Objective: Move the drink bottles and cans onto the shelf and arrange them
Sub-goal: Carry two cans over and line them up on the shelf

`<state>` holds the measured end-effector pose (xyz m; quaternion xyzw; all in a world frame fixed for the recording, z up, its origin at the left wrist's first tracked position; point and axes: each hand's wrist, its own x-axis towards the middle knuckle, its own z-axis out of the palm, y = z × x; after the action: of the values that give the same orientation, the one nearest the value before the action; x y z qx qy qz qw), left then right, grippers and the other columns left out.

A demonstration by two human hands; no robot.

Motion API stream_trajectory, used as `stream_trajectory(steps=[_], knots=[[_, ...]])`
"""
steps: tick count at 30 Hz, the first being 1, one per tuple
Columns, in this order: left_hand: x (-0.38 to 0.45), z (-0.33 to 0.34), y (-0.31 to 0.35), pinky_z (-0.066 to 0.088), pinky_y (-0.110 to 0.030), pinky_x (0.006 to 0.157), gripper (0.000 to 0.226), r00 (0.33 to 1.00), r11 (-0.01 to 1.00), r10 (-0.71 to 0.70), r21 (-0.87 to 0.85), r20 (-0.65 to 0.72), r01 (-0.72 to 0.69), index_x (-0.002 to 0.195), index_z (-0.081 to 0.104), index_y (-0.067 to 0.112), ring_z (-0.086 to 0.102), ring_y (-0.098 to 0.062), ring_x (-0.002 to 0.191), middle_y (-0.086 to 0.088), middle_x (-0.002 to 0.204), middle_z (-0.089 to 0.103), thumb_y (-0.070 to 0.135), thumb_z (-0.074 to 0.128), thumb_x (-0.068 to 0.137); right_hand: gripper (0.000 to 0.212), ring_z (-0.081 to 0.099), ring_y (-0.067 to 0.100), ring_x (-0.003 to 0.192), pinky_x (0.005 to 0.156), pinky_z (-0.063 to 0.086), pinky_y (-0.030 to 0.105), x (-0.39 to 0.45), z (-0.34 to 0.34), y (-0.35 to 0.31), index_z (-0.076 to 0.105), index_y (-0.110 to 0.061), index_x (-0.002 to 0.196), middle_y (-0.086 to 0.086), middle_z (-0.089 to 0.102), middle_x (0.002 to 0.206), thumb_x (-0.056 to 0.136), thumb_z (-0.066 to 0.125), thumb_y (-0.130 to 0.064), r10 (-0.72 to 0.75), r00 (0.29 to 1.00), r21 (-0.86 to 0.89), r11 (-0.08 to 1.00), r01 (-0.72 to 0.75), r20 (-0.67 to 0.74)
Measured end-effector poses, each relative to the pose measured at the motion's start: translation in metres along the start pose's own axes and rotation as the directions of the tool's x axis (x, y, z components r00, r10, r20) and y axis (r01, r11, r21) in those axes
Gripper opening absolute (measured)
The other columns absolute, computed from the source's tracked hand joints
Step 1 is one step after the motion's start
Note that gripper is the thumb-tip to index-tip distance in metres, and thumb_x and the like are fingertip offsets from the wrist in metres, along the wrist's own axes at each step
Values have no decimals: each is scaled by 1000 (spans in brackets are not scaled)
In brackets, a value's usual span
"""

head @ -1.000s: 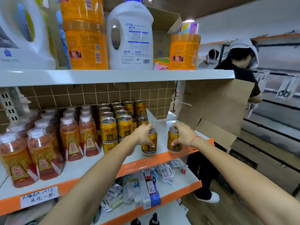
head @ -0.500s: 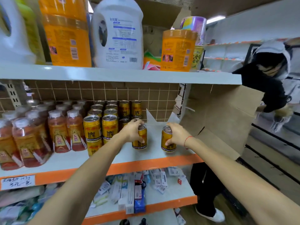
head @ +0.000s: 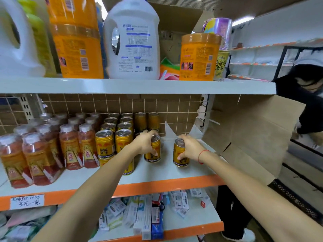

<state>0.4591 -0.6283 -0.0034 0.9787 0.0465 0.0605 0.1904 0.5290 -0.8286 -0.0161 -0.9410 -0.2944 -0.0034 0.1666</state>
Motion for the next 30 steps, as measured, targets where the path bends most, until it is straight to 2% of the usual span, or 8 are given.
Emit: stream_trajectory(steps=[2, 7, 14, 23, 28, 30], knots=[[4, -3, -3, 46, -39, 95, 83, 1000, 1000, 12, 11, -7, -12, 136, 37, 24, 43, -31, 123, -11, 137, 41, 28, 84, 68, 94, 44, 29, 125, 102, 43, 42, 3, 2, -1, 31, -15, 141, 10, 40, 139, 66, 83, -33, 5, 1000, 2, 1000, -5, 0], [13, -10, -10, 40, -41, 101, 83, 999, 999, 43, 2, 0, -43, 138, 36, 24, 35, -32, 134, -9, 143, 41, 26, 83, 70, 93, 45, 31, 124, 99, 45, 43, 11, 6, -2, 33, -16, 141, 11, 39, 141, 65, 84, -30, 23, 1000, 23, 999, -22, -17], [23, -15, -16, 39, -43, 105, 84, 998, 998, 57, 3, -13, -57, 138, 38, 24, 34, -32, 134, -12, 145, 38, 28, 84, 68, 95, 43, 30, 128, 101, 45, 42, 23, 11, -2, 30, -16, 143, 11, 36, 145, 67, 83, -31, 36, 999, 30, 999, -35, -18], [45, -34, -21, 42, -45, 101, 90, 999, 995, 45, 87, -8, -44, 137, 37, 27, 42, -31, 128, -10, 140, 45, 33, 86, 62, 94, 44, 29, 126, 98, 46, 41, 53, 5, -11, 30, -16, 143, 10, 40, 142, 67, 83, -33, -31, 1000, 34, 999, 31, -8], [63, -43, -27, 45, -40, 98, 87, 999, 992, 43, 118, -22, -40, 139, 38, 25, 46, -27, 125, -5, 138, 49, 28, 85, 66, 93, 39, 27, 132, 103, 40, 36, 77, -5, -12, 31, -12, 144, 11, 38, 146, 68, 83, -26, -87, 996, 96, 992, 88, -14], [72, -43, -33, 43, -37, 98, 88, 999, 992, 23, 128, -31, -19, 141, 36, 25, 45, -27, 126, -5, 140, 48, 28, 85, 67, 90, 43, 26, 130, 101, 41, 34, 87, -7, -13, 34, -11, 143, 10, 42, 144, 68, 83, -23, -100, 995, 154, 983, 101, -16]])
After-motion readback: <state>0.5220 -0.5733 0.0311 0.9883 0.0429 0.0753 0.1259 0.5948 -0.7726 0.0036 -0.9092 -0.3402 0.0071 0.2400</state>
